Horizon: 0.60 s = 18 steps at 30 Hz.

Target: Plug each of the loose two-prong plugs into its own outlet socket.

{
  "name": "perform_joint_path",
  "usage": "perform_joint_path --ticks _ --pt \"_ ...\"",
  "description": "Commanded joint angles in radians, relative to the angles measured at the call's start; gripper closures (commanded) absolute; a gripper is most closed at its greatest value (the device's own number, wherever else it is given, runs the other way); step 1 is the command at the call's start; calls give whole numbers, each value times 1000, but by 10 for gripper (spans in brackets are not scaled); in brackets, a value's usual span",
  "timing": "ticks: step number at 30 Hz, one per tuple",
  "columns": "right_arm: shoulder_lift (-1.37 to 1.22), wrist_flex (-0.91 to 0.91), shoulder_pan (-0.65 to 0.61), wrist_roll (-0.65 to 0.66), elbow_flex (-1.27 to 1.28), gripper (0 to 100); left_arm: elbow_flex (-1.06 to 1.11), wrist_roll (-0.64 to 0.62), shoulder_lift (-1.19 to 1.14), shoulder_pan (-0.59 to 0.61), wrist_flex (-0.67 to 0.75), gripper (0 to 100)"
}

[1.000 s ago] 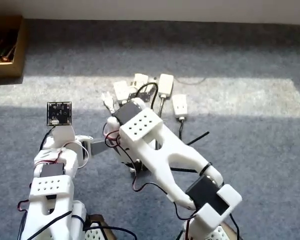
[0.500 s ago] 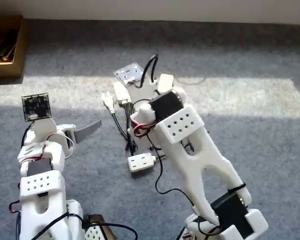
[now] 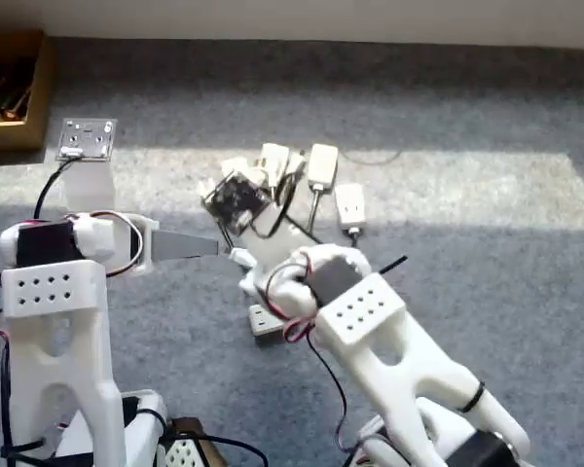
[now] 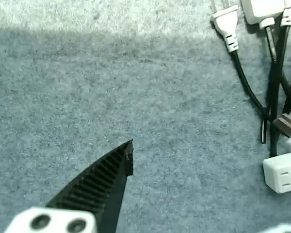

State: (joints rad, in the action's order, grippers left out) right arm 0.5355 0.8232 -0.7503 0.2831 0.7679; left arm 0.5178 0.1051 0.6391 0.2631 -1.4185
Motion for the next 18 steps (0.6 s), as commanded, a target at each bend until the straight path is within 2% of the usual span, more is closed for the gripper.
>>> perform_joint_path --ticks 1,4,8,13,18 --pt "219 -77 -74 21 108 993 -73 2 -7 -70 -29 441" --pt "351 -8 -99 21 113 993 -38 -28 -8 -147 -9 439" --pt "495 82 -102 21 111 993 39 -95 -8 -194 91 440" --pt "572 163 -102 20 107 993 67 -104 -8 -183 149 440" --pt "565 165 -102 20 111 993 62 -104 -8 -111 152 440"
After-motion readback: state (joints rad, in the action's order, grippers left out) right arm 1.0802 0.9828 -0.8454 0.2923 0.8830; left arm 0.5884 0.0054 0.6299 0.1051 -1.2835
